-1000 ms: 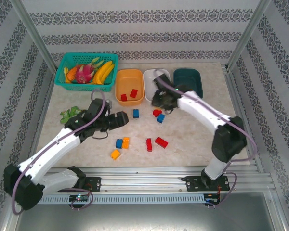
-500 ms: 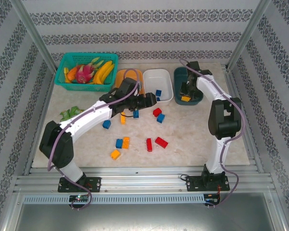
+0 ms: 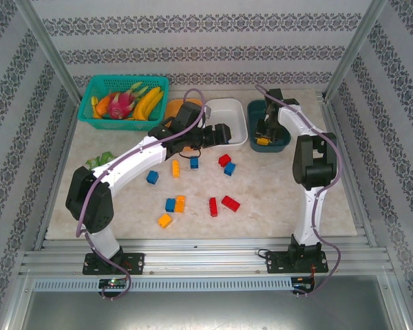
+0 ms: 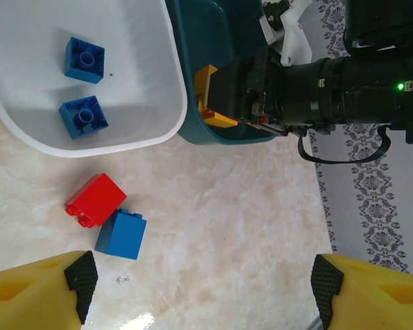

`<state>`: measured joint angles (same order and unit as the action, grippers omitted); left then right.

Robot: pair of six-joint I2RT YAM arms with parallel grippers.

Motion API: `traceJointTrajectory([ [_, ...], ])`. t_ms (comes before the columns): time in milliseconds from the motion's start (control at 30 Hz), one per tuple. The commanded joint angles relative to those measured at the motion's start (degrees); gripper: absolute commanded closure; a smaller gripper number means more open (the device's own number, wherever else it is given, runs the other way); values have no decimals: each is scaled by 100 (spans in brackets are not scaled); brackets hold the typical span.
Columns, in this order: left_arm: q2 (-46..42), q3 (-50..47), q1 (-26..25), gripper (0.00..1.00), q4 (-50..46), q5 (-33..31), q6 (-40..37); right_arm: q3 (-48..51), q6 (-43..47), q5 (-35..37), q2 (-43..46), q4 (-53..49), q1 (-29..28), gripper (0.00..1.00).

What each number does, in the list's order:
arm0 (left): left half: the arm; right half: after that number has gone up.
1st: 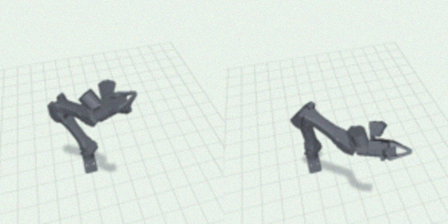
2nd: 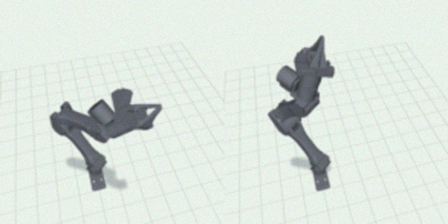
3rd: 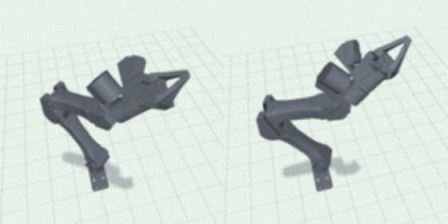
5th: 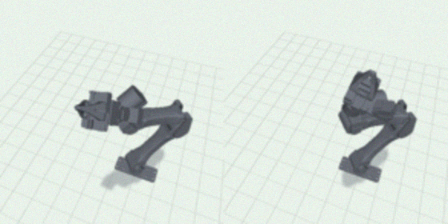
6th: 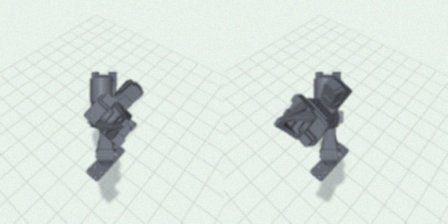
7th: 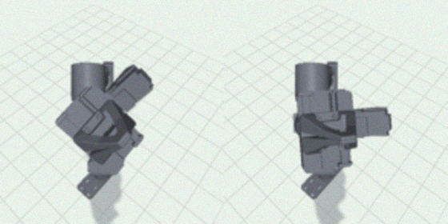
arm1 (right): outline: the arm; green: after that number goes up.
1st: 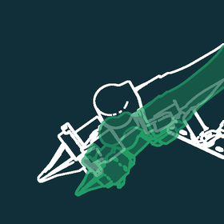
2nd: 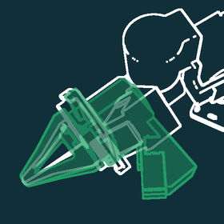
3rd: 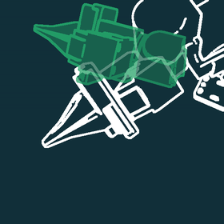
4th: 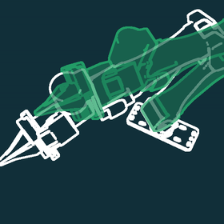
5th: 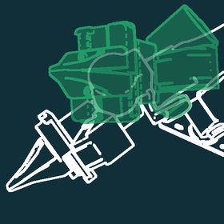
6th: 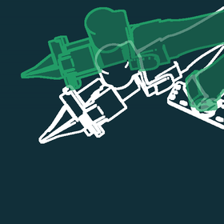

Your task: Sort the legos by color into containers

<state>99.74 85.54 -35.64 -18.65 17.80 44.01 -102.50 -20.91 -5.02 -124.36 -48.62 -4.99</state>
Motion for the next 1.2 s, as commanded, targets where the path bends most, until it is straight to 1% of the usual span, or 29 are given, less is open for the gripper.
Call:
traceJointTrajectory([
  [0,-73,36,-71,16,-32,6,-138,-110,-25,-97,-49,-165,34,53],
  [100,-121,9,-73,16,-152,27,-161,-130,-28,-44,63,-183,34,40],
  [200,-229,-123,-98,16,-316,27,-228,-199,-43,14,384,-181,0,33],
  [300,-289,-191,-194,17,-719,-42,-382,-190,-92,106,845,-171,-84,31],
  [400,-266,-297,-339,20,-1075,-69,-405,161,-207,183,1504,-38,-273,31],
  [533,-191,-511,-613,22,-1427,-77,-299,1226,-448,412,2674,258,-656,33],
  [667,-121,-660,-981,25,-1966,-285,-209,2723,-753,398,4125,587,-1114,33],
  [767,-130,-978,-1194,27,-2142,-325,120,3781,-1014,350,5205,573,-1431,33],
  [833,-110,-1207,-1343,27,-2069,-286,312,4414,-1144,107,5885,585,-1610,33],
  [933,40,-1346,-1573,27,-1916,-229,555,5350,-1285,-724,6917,905,-1817,31],
  [1000,218,-1290,-1690,27,-1931,-287,670,5825,-1430,-1073,7573,981,-1968,27],
  [1100,374,-1319,-1733,31,-1973,-436,930,6250,-1627,-1398,8250,913,-2162,21],
  [1167,454,-1347,-1745,34,-2040,-542,1062,6409,-1771,-1561,8524,860,-2212,20],
])
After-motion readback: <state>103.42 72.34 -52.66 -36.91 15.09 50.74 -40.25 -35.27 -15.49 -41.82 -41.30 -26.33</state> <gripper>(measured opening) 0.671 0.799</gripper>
